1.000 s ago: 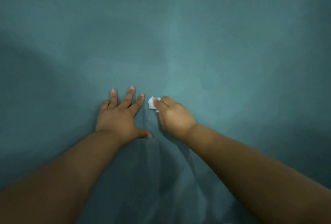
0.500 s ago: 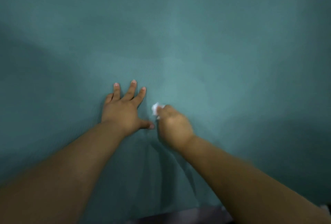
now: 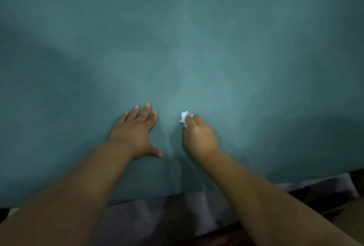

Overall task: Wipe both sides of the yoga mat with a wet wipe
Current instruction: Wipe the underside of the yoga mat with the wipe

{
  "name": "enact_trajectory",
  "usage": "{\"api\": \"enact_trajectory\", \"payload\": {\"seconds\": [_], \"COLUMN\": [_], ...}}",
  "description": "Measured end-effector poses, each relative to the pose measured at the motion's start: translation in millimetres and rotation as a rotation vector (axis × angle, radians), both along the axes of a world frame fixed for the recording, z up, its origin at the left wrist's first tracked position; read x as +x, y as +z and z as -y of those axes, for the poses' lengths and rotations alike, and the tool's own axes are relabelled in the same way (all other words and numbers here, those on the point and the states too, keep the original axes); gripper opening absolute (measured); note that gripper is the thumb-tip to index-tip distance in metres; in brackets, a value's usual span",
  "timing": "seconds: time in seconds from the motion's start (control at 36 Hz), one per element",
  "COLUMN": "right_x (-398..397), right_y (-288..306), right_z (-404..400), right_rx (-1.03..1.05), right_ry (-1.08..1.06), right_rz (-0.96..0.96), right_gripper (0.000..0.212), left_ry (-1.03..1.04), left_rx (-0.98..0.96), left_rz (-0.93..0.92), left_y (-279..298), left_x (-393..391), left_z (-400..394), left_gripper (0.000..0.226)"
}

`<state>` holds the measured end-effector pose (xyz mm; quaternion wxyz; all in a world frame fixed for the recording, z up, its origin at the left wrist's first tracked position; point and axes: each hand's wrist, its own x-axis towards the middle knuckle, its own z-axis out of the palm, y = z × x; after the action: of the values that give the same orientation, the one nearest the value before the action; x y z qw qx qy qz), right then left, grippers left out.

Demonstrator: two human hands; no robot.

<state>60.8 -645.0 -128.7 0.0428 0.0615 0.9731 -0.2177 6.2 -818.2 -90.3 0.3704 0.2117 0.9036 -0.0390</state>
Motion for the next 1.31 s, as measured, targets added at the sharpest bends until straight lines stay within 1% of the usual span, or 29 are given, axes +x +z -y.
{"api": "enact_trajectory", "payload": {"seconds": [0.03,0.08,0.11,0.14,0.19,0.25,0.28,0.31,0.36,0.42,0.47,0.53,0.58,0.64,0.67,0.69,0.75,0.81,0.83,0.86,0.92,0.97,1.03,1.06,1.14,1.19,1.22,1.25,1.31], "right_x": [11,24,25,22,13,3,3,4,13,25,41,61,77,81,78,74,64,59,57,58,60,68,84,92,110,109,106,103,97], "right_y": [0,-3,-5,-3,1,6,9,12,14,9,2,0,-1,3,7,11,18,28,33,37,37,31,26,24,26,30,32,34,40], "right_z": [10,5,-8,-25,-62,-99,-113,-120,-112,-78,-35,3,23,17,8,-4,-36,-73,-89,-100,-101,-77,-39,-21,11,3,-6,-17,-41], "right_rx": [-0.027,0.036,0.076,0.093,0.140,0.271,0.298,0.284,0.230,0.206,0.134,0.089,0.121,0.147,0.171,0.190,0.264,0.332,0.339,0.348,0.325,0.239,0.173,0.138,0.059,0.111,0.153,0.188,0.223], "right_ry": [0.143,0.387,0.451,0.463,0.345,0.104,-0.036,-0.181,-0.399,-0.455,-0.285,0.005,0.290,0.446,0.464,0.439,0.282,0.001,-0.139,-0.255,-0.393,-0.415,-0.312,-0.218,0.164,0.373,0.402,0.370,0.175], "right_rz": [-0.004,-0.029,-0.040,-0.038,0.017,0.103,0.187,0.223,0.238,0.196,0.069,0.038,0.021,0.030,0.045,0.090,0.195,0.371,0.423,0.449,0.450,0.450,0.425,0.396,0.405,0.448,0.446,0.449,0.480], "right_gripper": [0.042,0.042,0.041,0.041,0.044,0.046,0.041,0.036,0.030,0.031,0.037,0.041,0.034,0.028,0.027,0.028,0.036,0.034,0.033,0.032,0.031,0.029,0.029,0.029,0.027,0.025,0.024,0.023,0.026], "left_ry": [0.014,0.040,0.050,0.058,0.067,0.075,0.078,0.081,0.086,0.095,0.099,0.096,0.084,0.068,0.062,0.055,0.029,0.000,-0.011,-0.020,-0.031,-0.042,-0.052,-0.059,-0.081,-0.095,-0.097,-0.098,-0.107], "left_rx": [0.005,0.015,0.021,0.030,0.045,0.056,0.060,0.063,0.072,0.082,0.088,0.080,0.063,0.044,0.037,0.031,0.010,-0.014,-0.026,-0.038,-0.065,-0.096,-0.124,-0.135,-0.166,-0.187,-0.194,-0.201,-0.217], "left_rz": [-0.019,-0.055,-0.071,-0.082,-0.086,-0.085,-0.085,-0.085,-0.083,-0.085,-0.084,-0.083,-0.084,-0.078,-0.072,-0.066,-0.050,-0.032,-0.023,-0.016,-0.006,0.002,0.010,0.014,0.024,0.033,0.036,0.036,0.041], "left_y": [-3,-8,-10,-12,-13,-14,-14,-14,-15,-15,-15,-15,-14,-12,-10,-9,-4,0,2,4,8,11,14,15,20,23,24,26,29], "left_x": [5,13,15,16,17,18,18,18,18,17,17,17,18,19,20,21,25,30,33,35,42,49,56,59,67,71,74,76,82], "left_z": [1,2,2,2,2,2,2,2,2,2,2,2,1,1,1,2,4,8,9,11,12,13,15,16,20,23,25,27,31], "left_gripper": [0.121,0.119,0.118,0.117,0.117,0.116,0.116,0.116,0.116,0.116,0.117,0.118,0.116,0.114,0.112,0.110,0.104,0.101,0.099,0.097,0.095,0.093,0.091,0.090,0.088,0.089,0.089,0.090,0.093]}}
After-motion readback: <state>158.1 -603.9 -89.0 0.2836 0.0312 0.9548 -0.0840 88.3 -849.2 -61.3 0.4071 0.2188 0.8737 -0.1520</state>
